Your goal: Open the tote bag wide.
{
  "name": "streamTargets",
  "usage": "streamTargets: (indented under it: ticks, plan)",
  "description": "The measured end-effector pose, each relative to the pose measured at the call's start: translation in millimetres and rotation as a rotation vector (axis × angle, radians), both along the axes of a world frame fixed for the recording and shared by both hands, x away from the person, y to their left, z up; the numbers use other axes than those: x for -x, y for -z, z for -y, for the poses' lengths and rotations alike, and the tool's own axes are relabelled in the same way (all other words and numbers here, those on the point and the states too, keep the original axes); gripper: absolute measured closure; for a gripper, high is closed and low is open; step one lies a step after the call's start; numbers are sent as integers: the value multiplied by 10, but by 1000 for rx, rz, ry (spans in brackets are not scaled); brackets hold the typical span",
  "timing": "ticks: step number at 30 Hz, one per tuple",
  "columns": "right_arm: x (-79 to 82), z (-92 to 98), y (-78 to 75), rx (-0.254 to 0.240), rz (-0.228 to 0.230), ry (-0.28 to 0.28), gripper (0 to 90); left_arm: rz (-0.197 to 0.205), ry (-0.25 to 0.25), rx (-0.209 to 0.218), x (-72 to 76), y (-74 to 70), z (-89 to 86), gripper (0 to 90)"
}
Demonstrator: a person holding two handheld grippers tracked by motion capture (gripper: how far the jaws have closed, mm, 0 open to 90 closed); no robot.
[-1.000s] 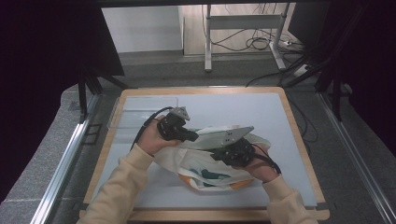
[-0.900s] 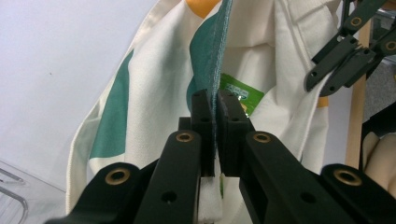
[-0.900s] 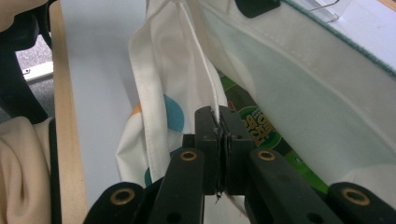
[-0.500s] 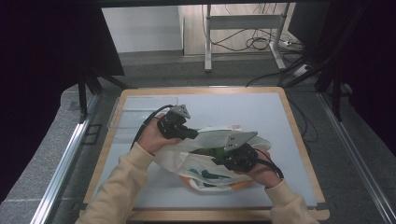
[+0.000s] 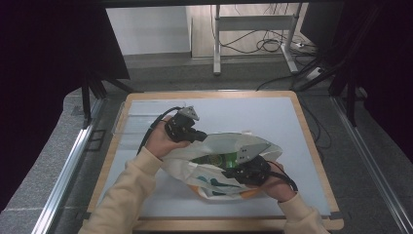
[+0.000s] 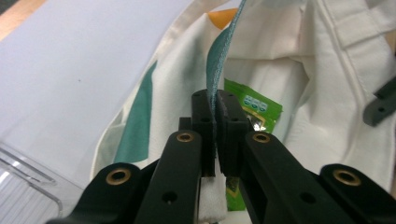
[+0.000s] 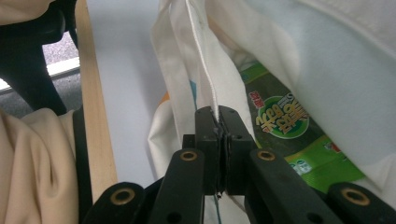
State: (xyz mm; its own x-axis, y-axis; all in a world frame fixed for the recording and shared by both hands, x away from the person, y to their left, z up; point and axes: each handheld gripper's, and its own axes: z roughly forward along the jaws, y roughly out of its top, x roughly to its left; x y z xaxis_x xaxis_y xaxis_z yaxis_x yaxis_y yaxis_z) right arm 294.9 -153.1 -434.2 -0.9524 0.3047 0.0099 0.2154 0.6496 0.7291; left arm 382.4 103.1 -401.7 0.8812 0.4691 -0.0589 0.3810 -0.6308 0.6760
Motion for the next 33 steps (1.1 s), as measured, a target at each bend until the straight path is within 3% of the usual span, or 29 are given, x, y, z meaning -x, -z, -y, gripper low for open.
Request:
streamTargets:
  ticks: [10,21,33]
  plan:
    - [99,7,64,10,-31,-24,865,7,-51,-17,-116,-5,2,877]
    - [196,41,129,1,-63,-43,865,7,-115,4,-243,30,-6,879]
    - [307,12,296,39,-101,-72,866,2,-180,9,-393,93,-26,879]
